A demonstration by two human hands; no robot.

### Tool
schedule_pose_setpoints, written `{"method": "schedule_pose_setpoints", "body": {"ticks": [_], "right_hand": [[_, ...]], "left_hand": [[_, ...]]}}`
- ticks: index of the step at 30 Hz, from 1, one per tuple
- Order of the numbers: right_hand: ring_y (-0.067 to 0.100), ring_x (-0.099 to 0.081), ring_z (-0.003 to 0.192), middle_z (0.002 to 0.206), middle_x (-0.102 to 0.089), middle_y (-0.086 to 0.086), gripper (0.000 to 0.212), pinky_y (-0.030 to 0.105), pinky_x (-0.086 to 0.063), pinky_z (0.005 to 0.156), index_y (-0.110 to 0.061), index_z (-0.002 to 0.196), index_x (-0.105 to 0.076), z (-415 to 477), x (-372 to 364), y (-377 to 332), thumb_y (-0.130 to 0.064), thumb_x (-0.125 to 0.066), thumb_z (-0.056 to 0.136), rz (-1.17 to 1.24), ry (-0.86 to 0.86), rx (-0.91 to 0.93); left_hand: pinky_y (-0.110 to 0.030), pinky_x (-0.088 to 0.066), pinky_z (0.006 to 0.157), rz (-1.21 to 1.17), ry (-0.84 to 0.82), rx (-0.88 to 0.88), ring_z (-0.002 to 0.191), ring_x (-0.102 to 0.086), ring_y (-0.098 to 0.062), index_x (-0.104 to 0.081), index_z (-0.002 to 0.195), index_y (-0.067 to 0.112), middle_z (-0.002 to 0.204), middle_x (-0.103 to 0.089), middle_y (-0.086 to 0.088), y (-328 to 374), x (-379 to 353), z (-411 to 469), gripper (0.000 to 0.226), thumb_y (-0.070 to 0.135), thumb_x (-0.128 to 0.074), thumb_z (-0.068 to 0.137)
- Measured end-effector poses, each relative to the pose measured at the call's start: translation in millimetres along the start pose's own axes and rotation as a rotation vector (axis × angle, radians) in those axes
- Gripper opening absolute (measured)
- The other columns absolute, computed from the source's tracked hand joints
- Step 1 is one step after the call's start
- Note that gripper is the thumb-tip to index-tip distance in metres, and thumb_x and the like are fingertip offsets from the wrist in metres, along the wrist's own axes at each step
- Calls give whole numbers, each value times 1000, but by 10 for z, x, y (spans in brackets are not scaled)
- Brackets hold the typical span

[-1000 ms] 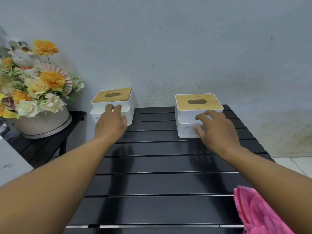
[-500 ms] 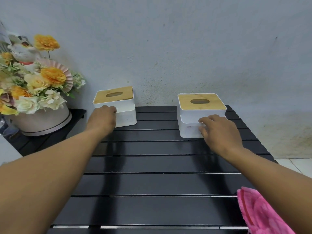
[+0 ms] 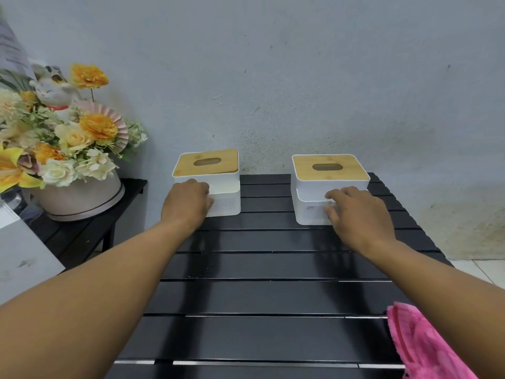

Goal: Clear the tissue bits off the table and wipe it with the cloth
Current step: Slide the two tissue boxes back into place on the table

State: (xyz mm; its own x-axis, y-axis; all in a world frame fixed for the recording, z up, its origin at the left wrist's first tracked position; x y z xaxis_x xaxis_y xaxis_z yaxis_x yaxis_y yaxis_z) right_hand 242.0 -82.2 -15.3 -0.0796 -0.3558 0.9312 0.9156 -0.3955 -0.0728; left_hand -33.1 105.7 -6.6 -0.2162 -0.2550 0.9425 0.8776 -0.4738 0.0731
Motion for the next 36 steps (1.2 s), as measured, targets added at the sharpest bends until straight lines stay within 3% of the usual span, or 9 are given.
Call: {"method": "schedule_pose_setpoints", "body": {"ticks": [10,17,23,30,36], "right_hand": [[31,-57,105,119,-63,3,31,39,-44,82,-26,125,-59,-58,20,32,-35,-44,99,22,-37,-22],[31,-54,84,89,-63,3,33,32,-32,60,-28,105,-67,-57,79,37,-30,-34,102,27,-42,-35],[27,-39,77,75,-45,0,29,33,-31,58,-23,97,-66,-45,76,48,-27,-38,101,74,-49,-39],[28,-40,76,70,-42,0,28,33,-31,55,-20,87,-65,-35,65,46,-27,-41,100,94,-30,-34],[27,-38,78,73,-44,0,30,33,-32,57,-22,89,-66,-25,62,52,-29,-39,101,90,-31,-50]], "left_hand": [[-36,-41,68,-32,-2,-32,93,-57,-31,-65,103,13,99,-61,-8,259,26,-148,27,36,-52,98],[-42,-53,77,-63,-20,-42,96,-56,-30,-65,109,15,102,-61,-7,435,26,-249,29,38,-52,99],[-38,-47,74,-53,-46,-51,101,-53,-30,-63,114,17,107,-60,-6,580,23,-296,30,39,-49,100],[-40,-52,76,-49,-46,-57,99,-53,-29,-63,113,17,106,-60,-5,654,38,-341,30,40,-49,100],[-37,-47,71,-41,-45,-63,97,-52,-28,-63,112,17,105,-60,-5,677,47,-348,30,40,-48,101]]}}
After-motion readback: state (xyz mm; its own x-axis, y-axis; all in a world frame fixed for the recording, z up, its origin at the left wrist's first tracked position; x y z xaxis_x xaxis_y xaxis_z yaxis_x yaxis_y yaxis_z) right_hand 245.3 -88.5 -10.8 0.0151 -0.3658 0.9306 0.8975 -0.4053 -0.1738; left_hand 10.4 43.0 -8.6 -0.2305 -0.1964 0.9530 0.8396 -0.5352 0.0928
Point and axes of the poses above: each hand's wrist, its own z-axis towards the middle knuckle, its own x-axis out of the back of the hand, y = z × x, the point moved 4 cm from there along z, towards the middle knuckle
